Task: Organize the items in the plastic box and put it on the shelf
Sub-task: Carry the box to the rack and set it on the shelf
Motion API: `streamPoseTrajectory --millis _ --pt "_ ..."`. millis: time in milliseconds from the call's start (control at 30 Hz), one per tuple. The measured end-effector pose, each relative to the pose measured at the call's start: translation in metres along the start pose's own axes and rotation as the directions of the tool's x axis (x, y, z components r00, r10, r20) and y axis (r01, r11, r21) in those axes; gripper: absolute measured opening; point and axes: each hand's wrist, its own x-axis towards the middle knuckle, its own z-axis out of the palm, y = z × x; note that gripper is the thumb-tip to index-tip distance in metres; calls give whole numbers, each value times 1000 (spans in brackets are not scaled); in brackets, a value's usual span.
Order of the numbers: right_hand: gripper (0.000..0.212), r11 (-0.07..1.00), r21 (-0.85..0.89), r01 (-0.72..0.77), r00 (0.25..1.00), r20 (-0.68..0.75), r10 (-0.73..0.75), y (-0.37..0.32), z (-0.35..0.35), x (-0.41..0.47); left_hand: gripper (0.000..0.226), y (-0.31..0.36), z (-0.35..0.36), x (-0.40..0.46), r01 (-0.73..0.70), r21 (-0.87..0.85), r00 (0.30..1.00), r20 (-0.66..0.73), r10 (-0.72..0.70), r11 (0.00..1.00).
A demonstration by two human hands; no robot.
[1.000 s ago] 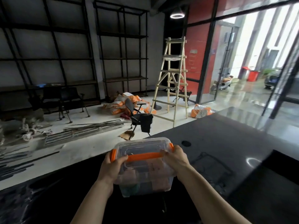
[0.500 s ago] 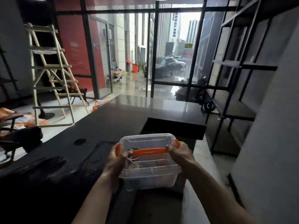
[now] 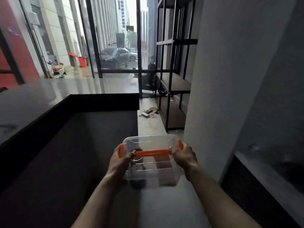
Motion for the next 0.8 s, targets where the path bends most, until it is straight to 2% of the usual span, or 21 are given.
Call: streamPoseTrajectory --millis 133,300,467,667,800 --pt "62 997 -11 -73 997 -13 73 46 -54 11 42 -18 65 -24 73 9 994 85 -73 997" --pt "61 995 -19 -102 994 -52 101 59 -100 32 34 -12 118 -27 65 -27 992 110 -61 998" --pt "68 995 4 -101 994 -46 101 62 -114 56 61 -4 141 -8 75 -35 984 162 -68 997" --pt "67 995 -7 -99 993 -59 99 54 -108 105 71 -9 162 45 64 -34 982 182 -57 997" --pt "66 996 -23 -91 994 -54 90 37 -91 154 67 -12 172 99 43 -40 988 152 -36 998"
